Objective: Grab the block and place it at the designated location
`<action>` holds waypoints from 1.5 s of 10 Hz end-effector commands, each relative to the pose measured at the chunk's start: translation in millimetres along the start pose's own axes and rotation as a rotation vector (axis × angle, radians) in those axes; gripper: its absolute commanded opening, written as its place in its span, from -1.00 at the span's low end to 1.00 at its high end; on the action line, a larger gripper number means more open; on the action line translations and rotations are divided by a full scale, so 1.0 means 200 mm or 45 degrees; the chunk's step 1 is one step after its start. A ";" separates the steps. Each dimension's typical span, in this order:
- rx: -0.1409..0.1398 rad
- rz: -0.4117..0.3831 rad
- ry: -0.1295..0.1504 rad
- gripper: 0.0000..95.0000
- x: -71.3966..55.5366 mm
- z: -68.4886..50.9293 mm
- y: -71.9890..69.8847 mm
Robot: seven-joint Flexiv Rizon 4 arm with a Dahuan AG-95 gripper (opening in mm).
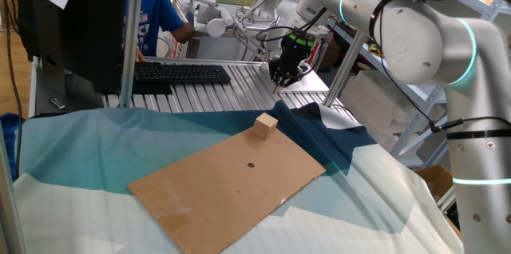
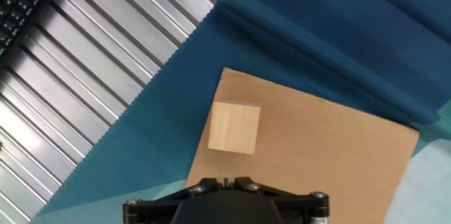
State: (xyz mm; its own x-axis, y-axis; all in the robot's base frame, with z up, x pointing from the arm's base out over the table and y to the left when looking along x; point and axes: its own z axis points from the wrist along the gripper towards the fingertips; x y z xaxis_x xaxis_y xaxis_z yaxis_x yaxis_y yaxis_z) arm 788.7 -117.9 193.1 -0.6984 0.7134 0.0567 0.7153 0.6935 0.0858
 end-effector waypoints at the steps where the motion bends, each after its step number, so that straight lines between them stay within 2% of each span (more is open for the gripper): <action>1: 0.007 -0.022 0.010 -1.00 -0.02 0.00 -0.01; 15: 0.025 -0.043 0.035 -1.00 -0.07 -0.01 -0.07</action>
State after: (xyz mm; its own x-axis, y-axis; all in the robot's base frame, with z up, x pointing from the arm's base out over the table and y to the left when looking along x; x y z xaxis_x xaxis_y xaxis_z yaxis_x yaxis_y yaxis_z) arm 787.2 -137.9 193.7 -0.7216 0.6877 0.0795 0.6922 0.7187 0.0662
